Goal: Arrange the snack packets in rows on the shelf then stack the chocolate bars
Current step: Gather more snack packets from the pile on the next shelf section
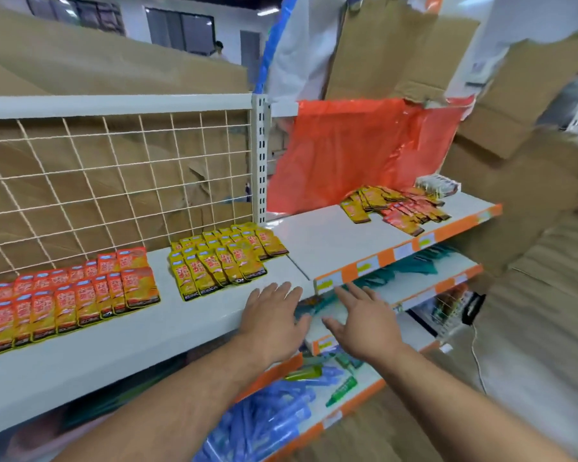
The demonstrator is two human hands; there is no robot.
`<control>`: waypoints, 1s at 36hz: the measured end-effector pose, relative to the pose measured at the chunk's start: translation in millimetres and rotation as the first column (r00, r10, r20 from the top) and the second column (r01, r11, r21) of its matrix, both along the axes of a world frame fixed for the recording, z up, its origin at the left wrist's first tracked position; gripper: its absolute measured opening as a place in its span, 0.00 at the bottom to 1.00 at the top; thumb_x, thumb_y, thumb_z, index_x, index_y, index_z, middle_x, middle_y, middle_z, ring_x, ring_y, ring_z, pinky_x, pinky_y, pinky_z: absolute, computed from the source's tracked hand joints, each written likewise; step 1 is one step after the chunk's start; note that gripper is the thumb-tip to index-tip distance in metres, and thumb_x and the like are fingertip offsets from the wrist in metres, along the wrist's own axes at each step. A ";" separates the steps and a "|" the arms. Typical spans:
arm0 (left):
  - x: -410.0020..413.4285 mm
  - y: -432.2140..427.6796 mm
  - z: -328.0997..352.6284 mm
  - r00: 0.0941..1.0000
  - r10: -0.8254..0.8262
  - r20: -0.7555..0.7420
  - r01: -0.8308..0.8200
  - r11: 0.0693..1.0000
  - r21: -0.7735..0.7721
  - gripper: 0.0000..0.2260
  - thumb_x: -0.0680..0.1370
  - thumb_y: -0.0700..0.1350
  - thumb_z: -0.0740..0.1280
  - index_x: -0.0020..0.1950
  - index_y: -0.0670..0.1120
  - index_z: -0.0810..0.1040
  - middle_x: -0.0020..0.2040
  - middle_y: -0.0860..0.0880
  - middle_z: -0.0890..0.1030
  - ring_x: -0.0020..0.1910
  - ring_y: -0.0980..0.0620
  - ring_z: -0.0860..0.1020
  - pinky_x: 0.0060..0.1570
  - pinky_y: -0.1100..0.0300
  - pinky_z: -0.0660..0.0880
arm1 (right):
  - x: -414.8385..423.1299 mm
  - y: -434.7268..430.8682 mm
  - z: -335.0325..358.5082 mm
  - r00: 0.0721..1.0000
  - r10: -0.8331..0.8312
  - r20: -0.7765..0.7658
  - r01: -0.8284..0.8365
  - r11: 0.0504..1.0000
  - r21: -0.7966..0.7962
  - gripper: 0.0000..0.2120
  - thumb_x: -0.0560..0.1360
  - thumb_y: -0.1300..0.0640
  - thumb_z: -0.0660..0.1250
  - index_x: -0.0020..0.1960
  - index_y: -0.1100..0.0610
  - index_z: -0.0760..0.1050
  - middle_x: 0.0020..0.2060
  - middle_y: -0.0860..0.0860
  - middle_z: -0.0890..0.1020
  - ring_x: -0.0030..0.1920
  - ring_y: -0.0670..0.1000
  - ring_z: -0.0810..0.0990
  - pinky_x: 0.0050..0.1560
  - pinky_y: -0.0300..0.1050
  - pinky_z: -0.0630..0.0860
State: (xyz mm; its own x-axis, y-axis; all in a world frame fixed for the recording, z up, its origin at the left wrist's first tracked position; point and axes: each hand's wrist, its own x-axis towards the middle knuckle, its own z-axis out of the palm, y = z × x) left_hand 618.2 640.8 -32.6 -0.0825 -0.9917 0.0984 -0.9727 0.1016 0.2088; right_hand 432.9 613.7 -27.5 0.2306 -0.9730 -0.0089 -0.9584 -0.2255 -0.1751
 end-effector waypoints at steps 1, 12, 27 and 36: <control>-8.6 -8.0 -0.4 1.000 -0.019 0.007 0.019 1.000 -0.005 0.26 0.80 0.60 0.54 0.78 0.54 0.61 0.77 0.52 0.63 0.75 0.49 0.59 0.74 0.50 0.54 | -9.4 -5.2 -0.8 1.000 -0.017 0.003 0.017 1.000 0.006 0.35 0.78 0.33 0.58 0.80 0.45 0.54 0.80 0.47 0.57 0.79 0.56 0.54 0.75 0.56 0.59; -98.2 -118.7 -11.5 0.978 -0.208 0.021 0.209 0.978 -0.024 0.27 0.80 0.60 0.55 0.78 0.52 0.62 0.76 0.52 0.65 0.74 0.49 0.62 0.73 0.49 0.56 | -96.5 -83.2 -6.0 0.985 -0.172 0.019 0.172 0.985 0.015 0.34 0.79 0.35 0.57 0.80 0.46 0.54 0.80 0.48 0.57 0.79 0.56 0.54 0.76 0.56 0.57; -203.7 -325.4 -9.2 0.935 -0.354 0.031 0.355 0.933 -0.057 0.27 0.80 0.61 0.55 0.78 0.53 0.62 0.78 0.51 0.63 0.76 0.48 0.60 0.74 0.49 0.54 | -193.6 -259.6 -0.5 0.948 -0.318 -0.015 0.318 0.948 -0.014 0.32 0.79 0.36 0.60 0.79 0.46 0.58 0.79 0.49 0.59 0.77 0.56 0.57 0.73 0.56 0.63; -254.9 -406.8 -19.5 0.914 -0.406 0.023 0.406 0.913 -0.035 0.27 0.80 0.61 0.54 0.78 0.53 0.62 0.77 0.50 0.64 0.76 0.47 0.61 0.74 0.47 0.55 | -244.4 -331.0 -4.2 0.941 -0.338 0.000 0.338 0.941 0.002 0.33 0.79 0.36 0.60 0.80 0.46 0.56 0.79 0.49 0.59 0.77 0.56 0.57 0.75 0.55 0.61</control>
State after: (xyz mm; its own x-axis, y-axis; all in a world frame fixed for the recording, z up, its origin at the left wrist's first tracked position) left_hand 363.3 234.0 -52.0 -0.4790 -0.8680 0.1311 -0.8489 0.4960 0.1827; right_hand 188.6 282.8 -31.7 -0.1123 -0.9936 -0.0109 -0.9779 0.1124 -0.1760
